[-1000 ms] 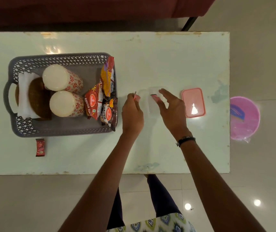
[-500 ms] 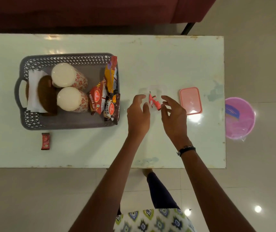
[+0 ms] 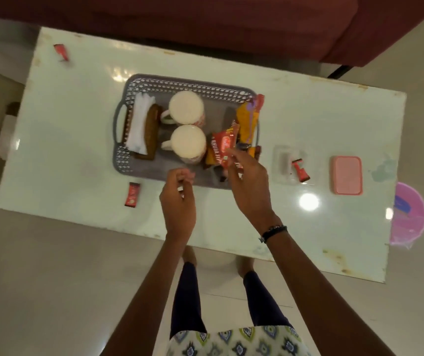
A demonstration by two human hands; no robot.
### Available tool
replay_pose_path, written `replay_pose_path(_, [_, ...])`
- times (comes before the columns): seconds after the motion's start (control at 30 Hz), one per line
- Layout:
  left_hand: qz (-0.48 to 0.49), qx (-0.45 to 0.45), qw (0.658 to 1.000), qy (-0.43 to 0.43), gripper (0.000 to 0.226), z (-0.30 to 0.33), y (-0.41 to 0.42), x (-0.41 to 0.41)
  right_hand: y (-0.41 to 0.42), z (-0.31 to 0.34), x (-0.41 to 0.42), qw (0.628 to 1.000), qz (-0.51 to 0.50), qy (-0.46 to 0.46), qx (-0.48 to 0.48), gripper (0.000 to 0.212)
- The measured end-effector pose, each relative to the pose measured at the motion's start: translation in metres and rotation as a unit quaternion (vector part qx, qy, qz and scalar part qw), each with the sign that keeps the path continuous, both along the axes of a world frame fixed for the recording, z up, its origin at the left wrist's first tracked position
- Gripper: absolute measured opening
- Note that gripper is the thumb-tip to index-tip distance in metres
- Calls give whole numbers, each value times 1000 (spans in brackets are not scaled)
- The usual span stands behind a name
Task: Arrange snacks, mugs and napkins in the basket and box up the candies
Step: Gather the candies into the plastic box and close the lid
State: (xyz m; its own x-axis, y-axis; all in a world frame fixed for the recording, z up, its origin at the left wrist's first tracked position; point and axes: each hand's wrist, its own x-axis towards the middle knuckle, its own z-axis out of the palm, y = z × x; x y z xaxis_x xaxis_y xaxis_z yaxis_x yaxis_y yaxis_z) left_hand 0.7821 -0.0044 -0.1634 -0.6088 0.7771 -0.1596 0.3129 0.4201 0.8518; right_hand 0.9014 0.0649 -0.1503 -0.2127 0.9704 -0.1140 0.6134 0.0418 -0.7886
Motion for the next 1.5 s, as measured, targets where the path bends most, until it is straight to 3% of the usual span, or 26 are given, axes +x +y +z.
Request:
replay_pose_path(0.17, [100, -80, 989, 75, 15, -35, -42, -87, -29, -7, -85, 996, 83, 17, 4, 29])
replay_pose_path(0.37, [81, -224, 968, 82, 35, -75, -50, -141, -50, -24, -153, 990, 135, 23, -20, 31])
replay_pose_path(0.47, [57, -270, 959, 71, 33, -86, -47, -150, -52, -30, -176, 990, 137, 19, -24, 29])
replay_pose_path(0.53, [24, -272, 959, 73, 26, -91, -49, -157, -52, -33, -190, 989, 142, 13, -24, 28])
replay_pose_path(0.7, [15, -255, 966, -36, 20, -92, -50, -196, -42, -36, -233, 986, 162, -7, -28, 28])
replay_pose_path(0.97, [92, -155, 983, 25, 19, -81, 7, -319, 19, -49, -332, 977, 212, 0, -31, 31])
replay_pose_path(1.23, [46, -223, 969, 96, 29, -102, 53, -372, 105, -85, -425, 933, 311, -180, 6, 52])
replay_pose_path(1.5, [56, -233, 962, 128, 49, -105, 56, -388, 176, -108, -483, 885, 365, -287, 23, 72])
